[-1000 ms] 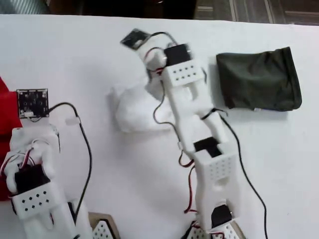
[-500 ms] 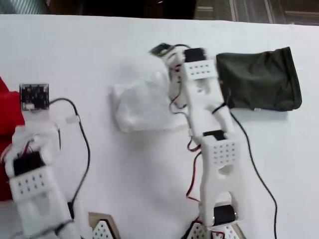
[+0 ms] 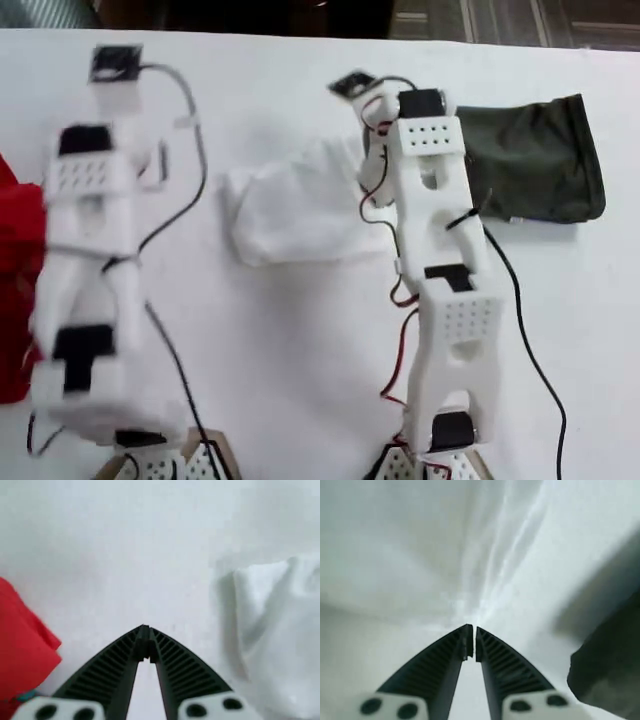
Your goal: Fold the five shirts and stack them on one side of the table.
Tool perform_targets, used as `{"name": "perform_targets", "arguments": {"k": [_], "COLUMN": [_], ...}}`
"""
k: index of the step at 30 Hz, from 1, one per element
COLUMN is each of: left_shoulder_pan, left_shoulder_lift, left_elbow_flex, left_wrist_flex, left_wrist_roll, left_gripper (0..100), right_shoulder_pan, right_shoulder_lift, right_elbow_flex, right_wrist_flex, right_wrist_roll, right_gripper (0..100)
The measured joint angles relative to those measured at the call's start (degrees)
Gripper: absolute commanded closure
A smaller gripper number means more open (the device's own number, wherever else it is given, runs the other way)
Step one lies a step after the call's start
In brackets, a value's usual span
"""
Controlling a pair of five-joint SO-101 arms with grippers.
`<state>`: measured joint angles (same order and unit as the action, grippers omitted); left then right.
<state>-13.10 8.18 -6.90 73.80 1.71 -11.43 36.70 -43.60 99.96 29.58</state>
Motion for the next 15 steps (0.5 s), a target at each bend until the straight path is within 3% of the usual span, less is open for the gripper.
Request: {"name": "perform_targets", "arguments": {"k": [6, 15], "left_shoulder_pan": [7.8, 12.3], "left_shoulder_lift": [18.9, 36.6], "left_elbow_flex": [-26.6, -51.2], "left_wrist_flex": [11.3, 18.9], "left_wrist_roll": [12.6, 15.3], "left_gripper": [97, 97], "right_shoulder_pan": [-0.4, -1.3], "right_shoulder_lift": [-1.4, -1.4], "right_elbow_flex": [5.5, 16.4], "right_wrist_flex": [-2.6, -12.7], "right_wrist_roll": [-5.9, -6.9], "right_gripper": [97.8, 97.8]}}
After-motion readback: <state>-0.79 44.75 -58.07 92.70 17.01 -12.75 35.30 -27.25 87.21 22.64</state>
